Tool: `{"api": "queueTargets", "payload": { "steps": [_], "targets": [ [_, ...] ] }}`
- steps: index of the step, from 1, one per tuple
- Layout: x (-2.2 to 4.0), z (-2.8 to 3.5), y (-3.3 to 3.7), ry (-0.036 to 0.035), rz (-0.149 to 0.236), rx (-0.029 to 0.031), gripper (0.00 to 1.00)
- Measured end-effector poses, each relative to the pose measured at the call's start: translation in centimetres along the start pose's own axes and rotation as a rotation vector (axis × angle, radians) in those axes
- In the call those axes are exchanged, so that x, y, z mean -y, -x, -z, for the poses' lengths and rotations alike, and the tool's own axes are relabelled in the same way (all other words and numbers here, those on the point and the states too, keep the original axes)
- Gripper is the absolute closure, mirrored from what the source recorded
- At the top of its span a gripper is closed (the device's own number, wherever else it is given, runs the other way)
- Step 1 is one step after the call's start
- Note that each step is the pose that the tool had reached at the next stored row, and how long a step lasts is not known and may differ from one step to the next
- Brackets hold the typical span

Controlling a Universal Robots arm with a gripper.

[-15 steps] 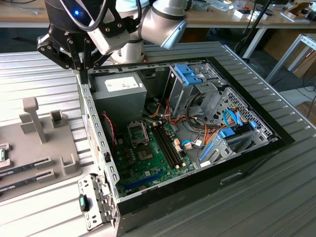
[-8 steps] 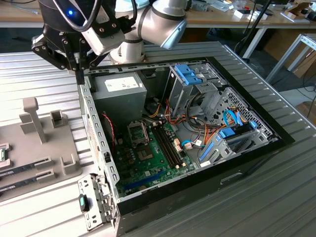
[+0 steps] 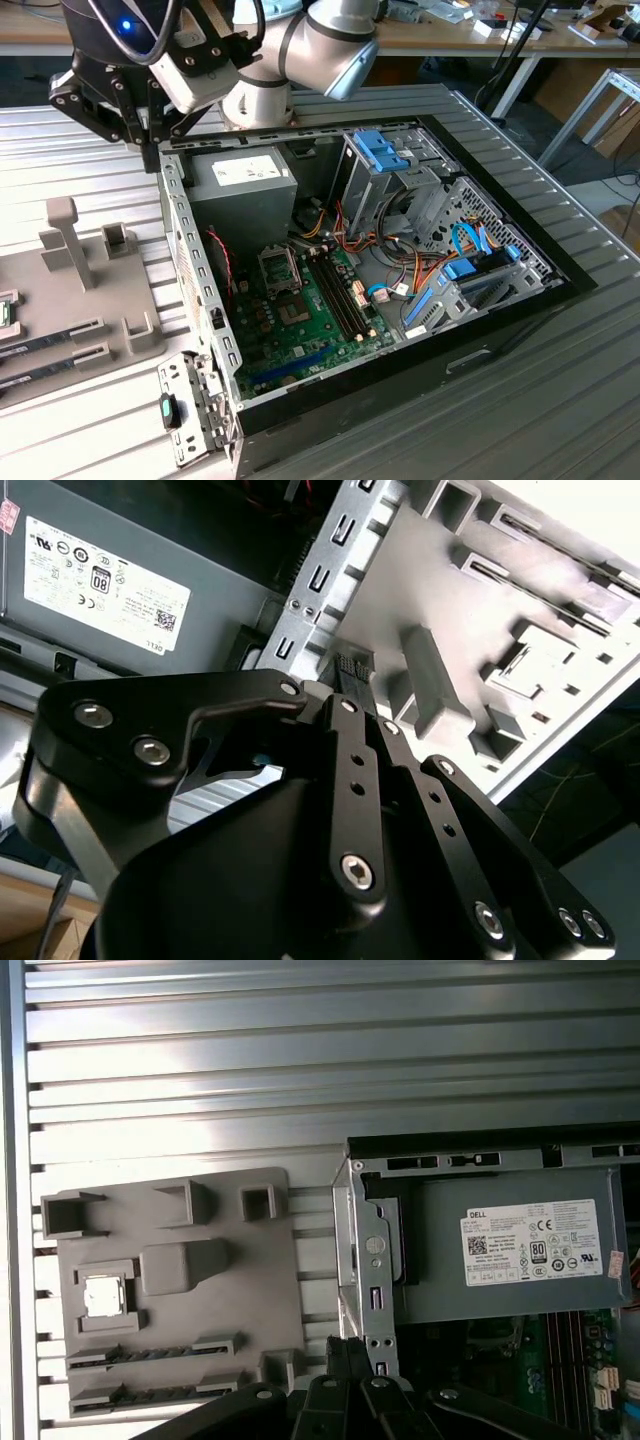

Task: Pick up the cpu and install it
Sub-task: 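Reach for the cpu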

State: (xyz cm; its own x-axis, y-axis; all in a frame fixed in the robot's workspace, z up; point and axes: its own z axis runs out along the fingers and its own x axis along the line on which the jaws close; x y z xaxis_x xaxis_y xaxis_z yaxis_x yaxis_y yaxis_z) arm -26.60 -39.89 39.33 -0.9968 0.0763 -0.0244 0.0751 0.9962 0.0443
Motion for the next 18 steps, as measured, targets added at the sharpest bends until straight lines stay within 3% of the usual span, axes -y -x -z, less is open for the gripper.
{"api": "queueTargets", "payload": {
  "steps": [12,18],
  "targets": [
    [0.08,0.02,-1.01,0.0001,0.000,0.0001,0.89],
    [0.14,0.05,-1.85,0.0000,0.000,0.0001,0.89]
  ]
}}
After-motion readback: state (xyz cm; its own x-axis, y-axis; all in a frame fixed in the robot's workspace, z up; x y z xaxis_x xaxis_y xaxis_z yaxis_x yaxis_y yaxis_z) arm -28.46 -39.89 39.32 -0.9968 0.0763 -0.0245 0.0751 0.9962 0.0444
